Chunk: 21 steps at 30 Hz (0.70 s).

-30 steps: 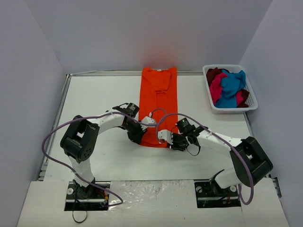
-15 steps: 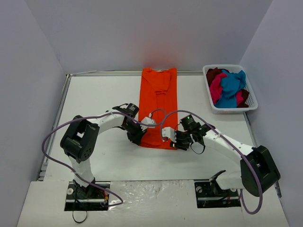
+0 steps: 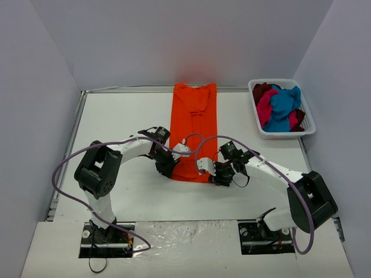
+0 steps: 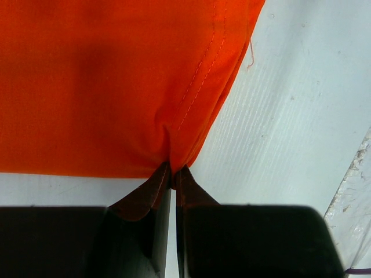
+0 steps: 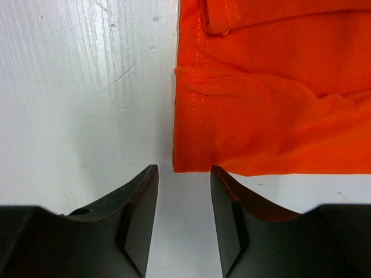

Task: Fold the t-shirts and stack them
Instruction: Grab the bottom of the folded rectangular tshirt with both arms

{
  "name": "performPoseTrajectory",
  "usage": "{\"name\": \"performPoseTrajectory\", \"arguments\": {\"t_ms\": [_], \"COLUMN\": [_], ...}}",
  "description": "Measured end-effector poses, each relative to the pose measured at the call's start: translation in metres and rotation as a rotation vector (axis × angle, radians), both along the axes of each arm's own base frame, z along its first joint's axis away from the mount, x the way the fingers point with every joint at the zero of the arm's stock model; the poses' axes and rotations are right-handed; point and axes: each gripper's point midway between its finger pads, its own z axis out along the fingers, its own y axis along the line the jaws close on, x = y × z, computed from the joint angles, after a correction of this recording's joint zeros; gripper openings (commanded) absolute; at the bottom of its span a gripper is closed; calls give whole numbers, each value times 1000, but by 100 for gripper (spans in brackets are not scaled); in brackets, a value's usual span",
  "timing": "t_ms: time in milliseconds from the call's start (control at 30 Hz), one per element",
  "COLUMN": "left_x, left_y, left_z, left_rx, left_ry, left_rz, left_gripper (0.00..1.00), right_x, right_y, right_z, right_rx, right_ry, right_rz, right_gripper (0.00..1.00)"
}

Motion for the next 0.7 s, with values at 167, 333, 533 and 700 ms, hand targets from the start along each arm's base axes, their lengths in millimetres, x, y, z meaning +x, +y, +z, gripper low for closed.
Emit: {"name": "performPoseTrajectory", "arguments": {"t_ms": [167, 333, 533, 700], "left_x": [0, 1, 1, 1], "left_y": [-1, -1, 0, 0], "left_z": [0, 0, 0, 0], "left_rx": [-5, -6, -5, -5], "left_ry": [5, 5, 6, 6], "left_rz": [-1, 2, 2, 2], "left_gripper": [2, 2, 2, 2], "right_x": [-3, -2, -3, -5], "right_y": [-1, 1, 1, 4], "right_z": [-11, -14, -16, -16], "right_rx": [-23, -24, -27, -25], "right_ry": [39, 53, 63, 66], "right_rz": [9, 13, 14, 21], "right_gripper": [38, 39, 39, 36]}}
